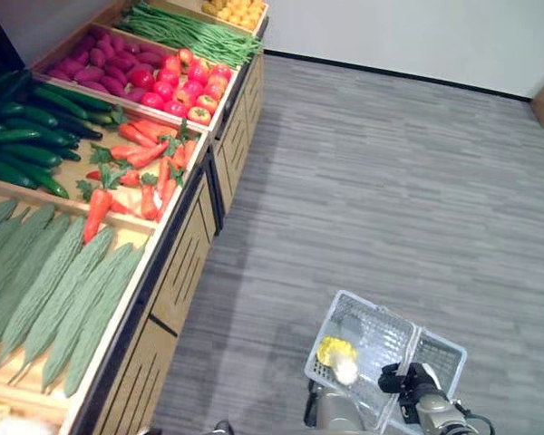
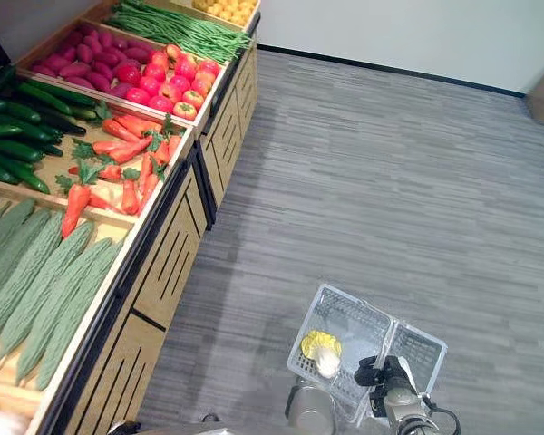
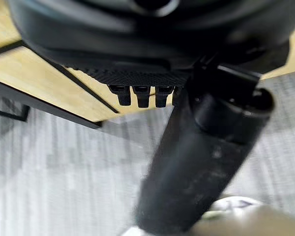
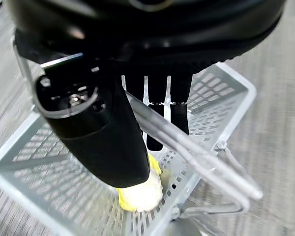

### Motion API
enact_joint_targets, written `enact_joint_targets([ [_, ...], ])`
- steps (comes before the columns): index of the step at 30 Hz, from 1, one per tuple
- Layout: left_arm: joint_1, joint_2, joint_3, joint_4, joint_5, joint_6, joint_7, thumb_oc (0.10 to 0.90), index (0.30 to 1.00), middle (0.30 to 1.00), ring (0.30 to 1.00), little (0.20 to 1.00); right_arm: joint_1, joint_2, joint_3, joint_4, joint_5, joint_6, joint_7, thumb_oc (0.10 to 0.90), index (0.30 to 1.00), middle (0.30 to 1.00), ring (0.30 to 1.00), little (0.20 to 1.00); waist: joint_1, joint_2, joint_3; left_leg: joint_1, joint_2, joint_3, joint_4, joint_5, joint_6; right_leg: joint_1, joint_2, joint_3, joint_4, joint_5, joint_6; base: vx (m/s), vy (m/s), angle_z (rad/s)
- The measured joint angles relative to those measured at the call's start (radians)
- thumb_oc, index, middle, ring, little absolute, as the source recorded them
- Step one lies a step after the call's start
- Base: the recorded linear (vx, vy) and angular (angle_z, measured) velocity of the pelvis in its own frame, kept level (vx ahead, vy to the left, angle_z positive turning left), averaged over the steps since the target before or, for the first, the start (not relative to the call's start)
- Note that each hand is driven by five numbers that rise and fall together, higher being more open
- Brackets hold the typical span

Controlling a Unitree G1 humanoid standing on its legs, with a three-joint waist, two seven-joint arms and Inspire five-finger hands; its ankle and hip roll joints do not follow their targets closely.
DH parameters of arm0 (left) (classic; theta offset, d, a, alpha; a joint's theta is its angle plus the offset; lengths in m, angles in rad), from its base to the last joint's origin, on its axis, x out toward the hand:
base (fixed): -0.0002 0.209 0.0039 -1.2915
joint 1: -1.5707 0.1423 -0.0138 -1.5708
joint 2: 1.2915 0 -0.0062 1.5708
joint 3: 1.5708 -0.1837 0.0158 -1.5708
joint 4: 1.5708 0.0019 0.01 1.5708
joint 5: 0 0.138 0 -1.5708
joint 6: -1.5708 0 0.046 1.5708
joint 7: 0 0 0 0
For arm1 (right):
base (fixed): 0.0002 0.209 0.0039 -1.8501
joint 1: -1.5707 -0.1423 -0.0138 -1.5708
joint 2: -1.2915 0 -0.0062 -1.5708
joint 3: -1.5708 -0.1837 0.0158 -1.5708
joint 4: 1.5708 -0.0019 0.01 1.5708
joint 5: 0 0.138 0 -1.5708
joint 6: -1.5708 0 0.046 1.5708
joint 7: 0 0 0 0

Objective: Get the vegetables into the basket

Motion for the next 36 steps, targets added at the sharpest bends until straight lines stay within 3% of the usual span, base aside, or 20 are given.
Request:
enact_joint_targets([
  [3, -0.022, -0.012, 0.004, 0.003, -0.002, -0.002, 0.004, 0.9, 1.0, 1.0, 1.0, 1.0, -0.024, -0.046, 0.036, 0.005, -0.003, 0.019, 0.019, 0.4, 0.3, 0.3, 0.3, 0.3, -0.01, 0.069, 0.006, -0.027, 0.064, -0.039, 0.03, 0.057, -0.039, -0.021, 0.035, -0.048, 0.089, -0.082, -0.048, 0.19, -0.161, 0.28],
  [7, -0.056, -0.01, -0.001, -0.008, -0.003, -0.001, 0.011, 0.9, 1.0, 1.0, 1.0, 1.0, -0.024, -0.053, 0.039, 0.004, -0.002, 0.024, 0.019, 0.4, 0.3, 0.3, 0.3, 0.3, -0.025, 0.083, 0.013, -0.086, 0.096, -0.091, 0.107, 0.103, -0.087, -0.044, 0.038, -0.069, 0.157, -0.164, -0.056, 0.13, -0.177, 0.22],
  [11, -0.076, -0.005, -0.019, -0.014, -0.018, -0.005, 0.016, 0.9, 1.0, 1.0, 1.0, 1.0, -0.039, -0.057, 0.039, 0.003, -0.001, 0.02, 0.014, 0.4, 0.3, 0.3, 0.3, 0.3, -0.036, 0.102, 0.025, -0.129, 0.121, -0.107, 0.149, 0.126, -0.125, -0.065, 0.063, -0.074, 0.159, -0.182, -0.074, 0.14, -0.168, -0.01],
  [16, -0.088, -0.008, -0.02, -0.031, -0.024, -0.019, 0.017, 0.9, 1.0, 1.0, 1.0, 1.0, -0.044, -0.053, 0.041, 0.005, 0.0, 0.02, 0.017, 0.4, 0.3, 0.3, 0.3, 0.3, -0.039, 0.114, 0.029, -0.134, 0.153, -0.116, 0.162, 0.165, -0.128, -0.07, 0.105, -0.072, 0.162, -0.204, -0.098, 0.17, -0.191, -0.13],
  [19, -0.095, -0.013, -0.018, -0.037, -0.025, -0.023, 0.025, 0.9, 1.0, 1.0, 1.0, 1.0, -0.042, -0.041, 0.048, 0.006, 0.001, 0.02, 0.022, 0.4, 0.3, 0.3, 0.3, 0.3, -0.045, 0.119, 0.027, -0.166, 0.184, -0.142, 0.231, 0.174, -0.127, -0.059, 0.142, -0.069, 0.156, -0.226, -0.116, 0.13, -0.175, -0.08],
  [23, -0.098, -0.016, -0.016, -0.043, -0.045, -0.022, 0.036, 0.9, 1.0, 1.0, 1.0, 1.0, -0.034, -0.03, 0.072, 0.012, 0.0, 0.02, 0.03, 0.4, 0.3, 0.3, 0.3, 0.3, -0.038, 0.109, 0.031, -0.177, 0.203, -0.167, 0.31, 0.24, -0.129, -0.012, 0.168, -0.064, 0.136, -0.241, -0.144, 0.18, -0.177, -0.07],
  [24, -0.109, -0.015, -0.016, -0.05, -0.05, -0.025, 0.036, 0.9, 1.0, 1.0, 1.0, 1.0, -0.032, -0.027, 0.072, 0.024, -0.001, 0.02, 0.032, 0.4, 0.3, 0.3, 0.3, 0.3, -0.029, 0.08, 0.048, -0.201, 0.195, -0.154, 0.374, 0.256, -0.136, 0.022, 0.159, -0.057, 0.109, -0.244, -0.171, 0.22, -0.089, -0.1],
  [26, -0.11, -0.015, -0.017, -0.053, -0.053, -0.03, 0.036, 0.9, 1.0, 1.0, 1.0, 1.0, -0.03, -0.027, 0.075, 0.038, -0.001, 0.022, 0.029, 0.4, 0.3, 0.3, 0.3, 0.3, -0.015, 0.07, 0.049, -0.211, 0.177, -0.143, 0.376, 0.227, -0.138, 0.041, 0.153, -0.046, 0.097, -0.242, -0.176, 0.26, -0.067, 0.12],
  [27, -0.142, -0.011, -0.019, -0.053, -0.062, -0.031, 0.037, 0.9, 1.0, 1.0, 1.0, 1.0, -0.017, -0.025, 0.067, 0.053, 0.001, 0.025, 0.027, 0.4, 0.3, 0.3, 0.3, 0.3, -0.007, 0.043, 0.061, -0.279, 0.143, -0.107, 0.33, 0.164, -0.124, 0.087, 0.144, -0.037, 0.029, -0.242, -0.203, 0.36, -0.027, 0.29],
  [29, -0.148, -0.005, -0.003, -0.06, -0.071, -0.044, 0.041, 0.9, 1.0, 1.0, 1.0, 1.0, -0.015, -0.021, 0.068, 0.067, 0.008, 0.033, 0.027, 0.4, 0.3, 0.3, 0.3, 0.3, 0.038, 0.021, 0.069, -0.349, 0.112, -0.089, 0.219, 0.153, -0.124, 0.113, 0.153, -0.022, -0.029, -0.223, -0.187, 0.28, 0.012, 0.1],
  [30, -0.153, 0.001, 0.018, -0.076, -0.088, -0.043, 0.043, 0.9, 1.0, 1.0, 1.0, 1.0, -0.013, -0.014, 0.069, 0.072, 0.007, 0.035, 0.027, 0.4, 0.3, 0.3, 0.3, 0.3, 0.041, 0.016, 0.071, -0.395, 0.107, -0.095, 0.162, 0.165, -0.137, 0.134, 0.164, -0.019, -0.065, -0.218, -0.183, 0.3, 0.07, 0.0],
  [31, -0.17, 0.013, 0.02, -0.095, -0.106, -0.055, 0.046, 0.9, 1.0, 1.0, 1.0, 1.0, -0.011, -0.005, 0.067, 0.078, 0.008, 0.042, 0.027, 0.4, 0.3, 0.3, 0.3, 0.3, 0.073, -0.004, 0.085, -0.439, 0.09, -0.098, 0.049, 0.206, -0.117, 0.14, 0.169, -0.006, -0.068, -0.217, -0.181, 0.29, 0.067, -0.23],
  [32, -0.17, 0.013, 0.028, -0.11, -0.118, -0.063, 0.048, 0.9, 1.0, 1.0, 1.0, 1.0, -0.013, -0.001, 0.07, 0.085, 0.008, 0.042, 0.027, 0.4, 0.3, 0.3, 0.3, 0.3, 0.102, -0.008, 0.088, -0.458, 0.09, -0.107, -0.001, 0.24, -0.122, 0.153, 0.182, 0.024, -0.068, -0.215, -0.168, 0.32, 0.087, -0.65],
  [34, -0.17, 0.008, 0.039, -0.128, -0.13, -0.068, 0.046, 0.9, 1.0, 1.0, 1.0, 1.0, -0.014, -0.001, 0.086, 0.089, 0.007, 0.04, 0.029, 0.4, 0.3, 0.3, 0.3, 0.3, 0.124, -0.004, 0.088, -0.483, 0.095, -0.124, -0.006, 0.279, -0.116, 0.189, 0.198, 0.055, -0.069, -0.221, -0.159, 0.32, 0.107, -0.78],
  [35, -0.171, 0.007, 0.039, -0.128, -0.128, -0.068, 0.046, 0.9, 1.0, 1.0, 1.0, 1.0, -0.011, 0.001, 0.109, 0.087, 0.006, 0.04, 0.028, 0.4, 0.3, 0.3, 0.3, 0.3, 0.111, 0.001, 0.09, -0.487, 0.084, -0.123, -0.011, 0.312, -0.121, 0.231, 0.203, 0.072, -0.069, -0.239, -0.144, 0.28, 0.107, -0.62],
  [36, -0.171, 0.006, 0.036, -0.127, -0.127, -0.068, 0.045, 0.9, 1.0, 1.0, 1.0, 1.0, -0.005, 0.001, 0.11, 0.087, 0.005, 0.039, 0.028, 0.4, 0.3, 0.3, 0.3, 0.3, 0.109, 0.001, 0.09, -0.482, 0.081, -0.121, 0.002, 0.319, -0.118, 0.24, 0.202, 0.078, -0.066, -0.231, -0.153, 0.27, 0.124, -0.75],
])
